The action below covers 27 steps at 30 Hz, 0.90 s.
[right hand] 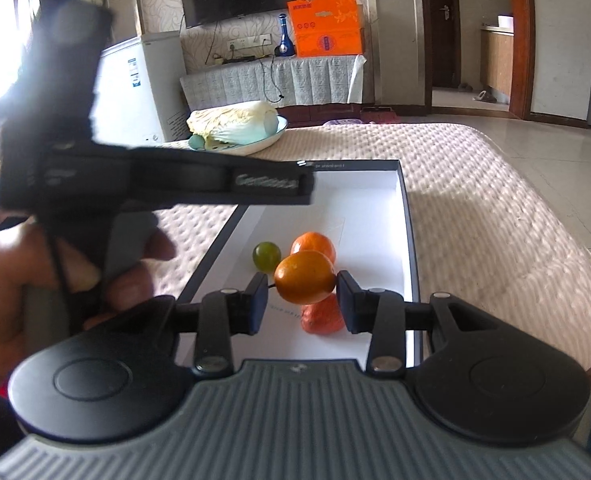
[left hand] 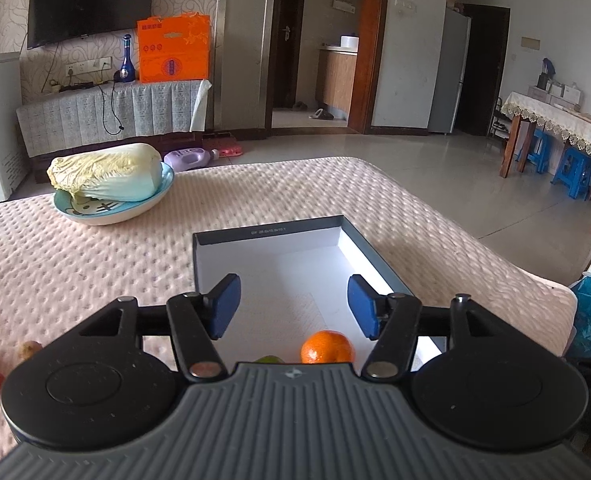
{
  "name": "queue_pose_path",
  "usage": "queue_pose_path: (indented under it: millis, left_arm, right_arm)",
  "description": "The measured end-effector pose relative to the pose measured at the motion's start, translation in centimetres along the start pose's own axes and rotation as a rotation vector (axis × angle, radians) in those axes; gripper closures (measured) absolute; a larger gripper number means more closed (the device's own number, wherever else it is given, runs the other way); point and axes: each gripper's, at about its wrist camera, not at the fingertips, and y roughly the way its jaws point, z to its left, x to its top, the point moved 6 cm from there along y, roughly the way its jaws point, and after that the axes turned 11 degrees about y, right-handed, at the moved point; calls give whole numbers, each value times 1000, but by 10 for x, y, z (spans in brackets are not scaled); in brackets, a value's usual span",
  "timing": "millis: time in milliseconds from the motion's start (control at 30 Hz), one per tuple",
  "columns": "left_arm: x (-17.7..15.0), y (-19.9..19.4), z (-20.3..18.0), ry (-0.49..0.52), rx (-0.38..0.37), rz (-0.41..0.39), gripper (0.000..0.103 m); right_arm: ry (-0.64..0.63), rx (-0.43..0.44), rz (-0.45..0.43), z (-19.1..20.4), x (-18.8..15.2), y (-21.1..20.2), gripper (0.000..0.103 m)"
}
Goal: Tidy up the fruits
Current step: 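Open the left tool to drop its orange in the box while the right lowers its orange, then open the right tool to release its orange into the white box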
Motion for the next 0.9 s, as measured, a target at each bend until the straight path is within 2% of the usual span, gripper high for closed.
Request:
queue_pose_path:
  millis: [367, 600, 900]
  left_arm:
    - [-8, -22, 21, -28, 37, 7, 37]
    - [-13, -38, 30, -22, 62, 6, 32]
    - [-24, -58, 50, -18, 100, 19, 32]
  right_arm:
    - [7, -13, -7, 8, 7, 15, 63]
    - [40, -56, -16, 6, 14, 29, 63]
    - [76, -93, -8, 4, 19, 51, 63]
